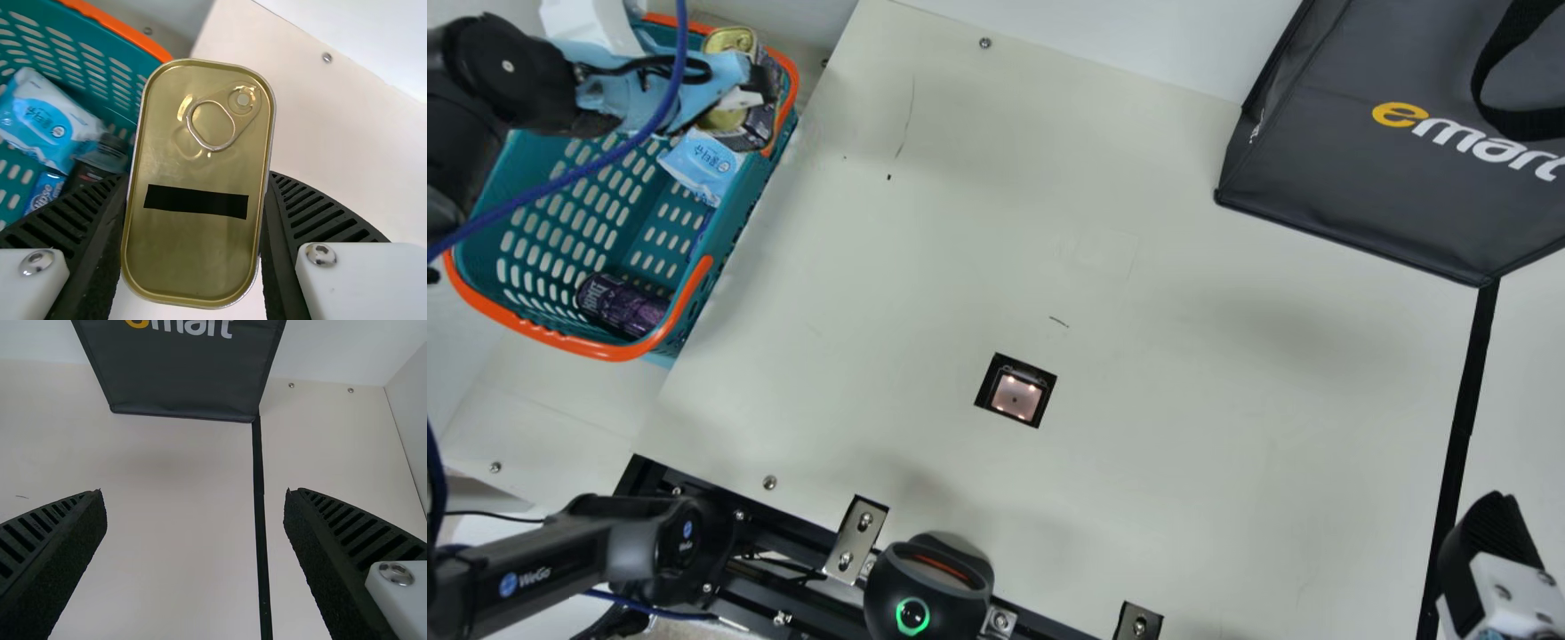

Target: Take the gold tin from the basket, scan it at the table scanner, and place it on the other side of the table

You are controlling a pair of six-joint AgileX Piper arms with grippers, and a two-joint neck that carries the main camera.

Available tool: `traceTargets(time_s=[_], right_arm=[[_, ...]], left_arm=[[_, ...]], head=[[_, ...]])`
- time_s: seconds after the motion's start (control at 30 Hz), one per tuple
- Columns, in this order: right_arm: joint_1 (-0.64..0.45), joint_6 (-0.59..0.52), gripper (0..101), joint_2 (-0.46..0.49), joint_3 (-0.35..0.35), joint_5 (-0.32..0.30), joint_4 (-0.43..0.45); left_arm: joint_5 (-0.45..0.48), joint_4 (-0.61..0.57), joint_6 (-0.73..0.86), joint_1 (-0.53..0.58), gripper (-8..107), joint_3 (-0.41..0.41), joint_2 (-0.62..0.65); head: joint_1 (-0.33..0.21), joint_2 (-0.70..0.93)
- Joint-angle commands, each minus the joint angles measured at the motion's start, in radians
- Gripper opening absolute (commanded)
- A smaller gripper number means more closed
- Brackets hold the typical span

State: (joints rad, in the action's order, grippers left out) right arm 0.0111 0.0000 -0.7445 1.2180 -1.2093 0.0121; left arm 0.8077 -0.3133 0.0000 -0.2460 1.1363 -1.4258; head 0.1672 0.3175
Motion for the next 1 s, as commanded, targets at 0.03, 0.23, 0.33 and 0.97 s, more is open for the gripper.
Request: traceTargets(time_s=[0.03,0.23,0.33,0.97], right_arm=[[0.0,0.0,95,0.0,0.0,0.0,0.0],[0.0,0.0,95,0.0,0.0,0.0,0.0],[0.0,0.0,95,0.0,0.0,0.0,0.0],[0.0,0.0,95,0.0,0.0,0.0,0.0]], left_arm=[[-0.002,0.019,-0.016,0.059,-8,-0.015,0.018],[-0.013,0.076,-0.048,0.157,-8,-0.056,0.047],[-0.019,0.108,-0.074,0.201,-8,-0.078,0.059],[-0.036,0.277,-0.324,0.439,-8,-0.198,0.109]], head=[[-0.029,0.004],[-0.029,0.004],[-0.029,0.004],[-0.029,0.004]])
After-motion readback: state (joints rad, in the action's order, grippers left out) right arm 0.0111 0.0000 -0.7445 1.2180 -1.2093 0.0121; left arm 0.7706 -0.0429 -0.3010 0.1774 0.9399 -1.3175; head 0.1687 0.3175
